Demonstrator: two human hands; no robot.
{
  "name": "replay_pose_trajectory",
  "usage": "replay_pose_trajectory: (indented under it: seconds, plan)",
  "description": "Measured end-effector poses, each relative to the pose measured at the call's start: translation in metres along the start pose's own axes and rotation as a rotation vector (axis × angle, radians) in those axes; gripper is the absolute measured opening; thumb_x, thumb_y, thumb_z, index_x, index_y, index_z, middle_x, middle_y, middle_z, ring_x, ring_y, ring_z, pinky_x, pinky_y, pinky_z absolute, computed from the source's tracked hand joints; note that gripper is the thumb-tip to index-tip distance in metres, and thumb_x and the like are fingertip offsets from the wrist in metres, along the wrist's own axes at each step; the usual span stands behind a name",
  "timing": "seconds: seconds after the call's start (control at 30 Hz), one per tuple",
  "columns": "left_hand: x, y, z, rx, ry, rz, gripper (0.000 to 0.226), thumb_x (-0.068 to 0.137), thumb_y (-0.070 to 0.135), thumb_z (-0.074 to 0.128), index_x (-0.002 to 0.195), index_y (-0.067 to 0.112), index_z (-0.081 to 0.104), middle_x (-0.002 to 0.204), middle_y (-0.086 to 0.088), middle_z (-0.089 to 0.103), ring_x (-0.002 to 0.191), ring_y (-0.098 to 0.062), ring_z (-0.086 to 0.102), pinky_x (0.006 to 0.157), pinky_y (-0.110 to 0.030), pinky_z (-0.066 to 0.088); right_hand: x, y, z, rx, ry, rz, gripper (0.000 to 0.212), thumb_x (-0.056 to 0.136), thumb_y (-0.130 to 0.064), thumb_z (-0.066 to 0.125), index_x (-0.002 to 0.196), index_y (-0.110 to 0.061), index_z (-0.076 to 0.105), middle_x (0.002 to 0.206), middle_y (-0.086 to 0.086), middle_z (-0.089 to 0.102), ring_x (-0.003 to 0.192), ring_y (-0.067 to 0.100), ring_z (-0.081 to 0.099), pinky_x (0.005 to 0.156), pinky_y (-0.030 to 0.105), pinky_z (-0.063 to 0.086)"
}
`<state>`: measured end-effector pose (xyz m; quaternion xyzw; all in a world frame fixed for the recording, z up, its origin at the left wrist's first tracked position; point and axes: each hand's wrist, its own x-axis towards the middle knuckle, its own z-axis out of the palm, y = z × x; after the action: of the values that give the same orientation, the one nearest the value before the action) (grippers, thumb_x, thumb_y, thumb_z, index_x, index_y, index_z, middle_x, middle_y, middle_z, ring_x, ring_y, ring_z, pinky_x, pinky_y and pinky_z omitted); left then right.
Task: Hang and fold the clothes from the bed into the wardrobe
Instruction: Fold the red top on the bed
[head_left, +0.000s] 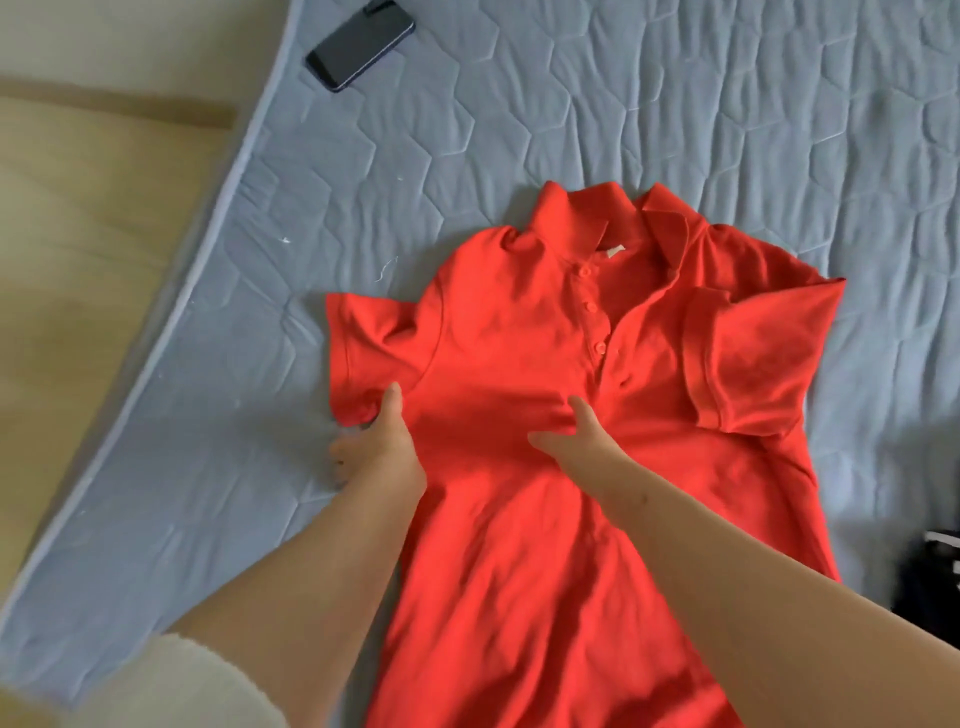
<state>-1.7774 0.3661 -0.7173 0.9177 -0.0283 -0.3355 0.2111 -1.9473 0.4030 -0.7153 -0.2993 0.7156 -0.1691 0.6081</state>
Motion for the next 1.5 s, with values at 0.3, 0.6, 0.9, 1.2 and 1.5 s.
replay_pose_trajectory:
  seconds: [0.3, 0.6, 0.9, 1.2, 1.5]
  plan:
    - [0.045, 0.027, -0.01, -0.553, -0.561, -0.185, 0.01, 0.08, 0.011, 0.067, 0.089, 0.011, 0.062, 0.074, -0.007, 0.068, 0.06, -0.017, 0.062, 0.053, -0.026, 0.053, 0.013, -0.006, 0.019, -0.087, -0.034, 0.161, 0.073, 0.089, -0.019, 0.061, 0.147, -0.004, 0.018, 0.146, 0.008, 0.03, 0.131, 0.022, 0.037, 0.1, 0.023, 0.03]
    - [0.022, 0.033, 0.005, 1.044, -0.194, 1.669, 0.034, 0.082, 0.002, 0.045, 0.112, 0.01, 0.058, 0.148, -0.002, 0.035, 0.143, -0.021, 0.018, 0.113, -0.046, 0.009, 0.016, -0.014, 0.012, -0.199, -0.132, 0.185, 0.076, 0.091, -0.024, 0.058, 0.148, -0.004, 0.011, 0.157, 0.003, 0.007, 0.141, 0.018, 0.021, 0.106, 0.022, 0.023]
    - [0.004, 0.05, 0.031, 0.786, -0.479, 0.905, 0.043, 0.076, 0.065, 0.053, 0.091, 0.025, 0.05, 0.108, -0.006, 0.053, 0.122, -0.03, 0.044, 0.099, -0.041, 0.034, 0.02, -0.009, -0.003, -0.234, -0.269, 0.165, 0.078, 0.094, -0.029, 0.052, 0.15, -0.009, 0.003, 0.157, 0.001, -0.013, 0.145, 0.013, -0.003, 0.111, 0.022, 0.01]
    - [0.014, 0.097, 0.049, 0.146, -0.29, 0.713, 0.015, 0.081, 0.018, 0.065, 0.086, 0.004, 0.061, 0.083, -0.015, 0.064, 0.083, -0.028, 0.06, 0.066, -0.035, 0.044, 0.025, 0.015, 0.002, -0.279, -0.242, 0.108, 0.09, 0.088, -0.028, 0.062, 0.15, -0.012, -0.002, 0.156, -0.003, -0.019, 0.145, 0.012, -0.004, 0.115, 0.024, 0.013]
    - [0.026, 0.11, 0.047, -0.186, -0.605, 0.413, 0.059, 0.076, 0.006, 0.073, 0.13, 0.013, 0.048, 0.112, -0.002, 0.057, 0.097, -0.017, 0.059, 0.086, -0.031, 0.05, 0.03, 0.022, 0.003, -0.32, -0.267, 0.091, 0.095, 0.086, -0.03, 0.064, 0.15, -0.013, -0.004, 0.155, -0.004, -0.022, 0.145, 0.012, -0.009, 0.116, 0.025, 0.01]
